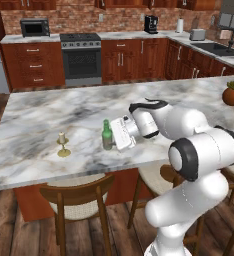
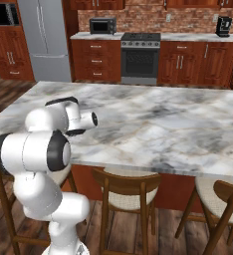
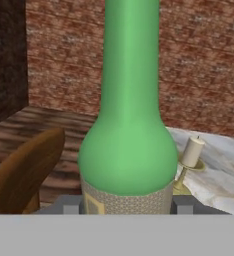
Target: Get the candle and the beer from the cabinet and move them to the dining counter.
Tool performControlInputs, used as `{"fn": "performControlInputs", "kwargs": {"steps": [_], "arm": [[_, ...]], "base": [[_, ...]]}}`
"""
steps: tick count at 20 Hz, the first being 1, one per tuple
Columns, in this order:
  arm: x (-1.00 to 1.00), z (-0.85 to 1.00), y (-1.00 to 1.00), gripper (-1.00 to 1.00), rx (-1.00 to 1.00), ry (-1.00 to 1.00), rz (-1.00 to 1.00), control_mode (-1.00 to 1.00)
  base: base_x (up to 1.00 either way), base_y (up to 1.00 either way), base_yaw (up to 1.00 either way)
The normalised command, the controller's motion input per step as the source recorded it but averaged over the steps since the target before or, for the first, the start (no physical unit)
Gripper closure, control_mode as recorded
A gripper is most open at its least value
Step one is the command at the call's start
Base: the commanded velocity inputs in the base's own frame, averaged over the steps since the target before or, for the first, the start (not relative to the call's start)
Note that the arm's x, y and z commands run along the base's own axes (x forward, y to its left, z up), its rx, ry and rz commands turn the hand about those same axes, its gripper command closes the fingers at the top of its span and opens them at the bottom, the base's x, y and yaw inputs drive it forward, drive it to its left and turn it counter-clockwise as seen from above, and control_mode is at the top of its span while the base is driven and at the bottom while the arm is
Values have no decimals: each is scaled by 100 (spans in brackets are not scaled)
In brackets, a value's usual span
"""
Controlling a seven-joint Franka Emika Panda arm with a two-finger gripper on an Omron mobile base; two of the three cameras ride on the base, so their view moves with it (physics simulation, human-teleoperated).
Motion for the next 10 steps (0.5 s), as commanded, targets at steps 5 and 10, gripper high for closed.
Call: {"fn": "performControlInputs", "kwargs": {"steps": [5, 10], "arm": [[21, -27, 11, 100, 0, 0, 0, -100], [20, -30, 15, 100, 0, 0, 0, -100]], "base": [[0, 0, 0], [0, 0, 0]]}}
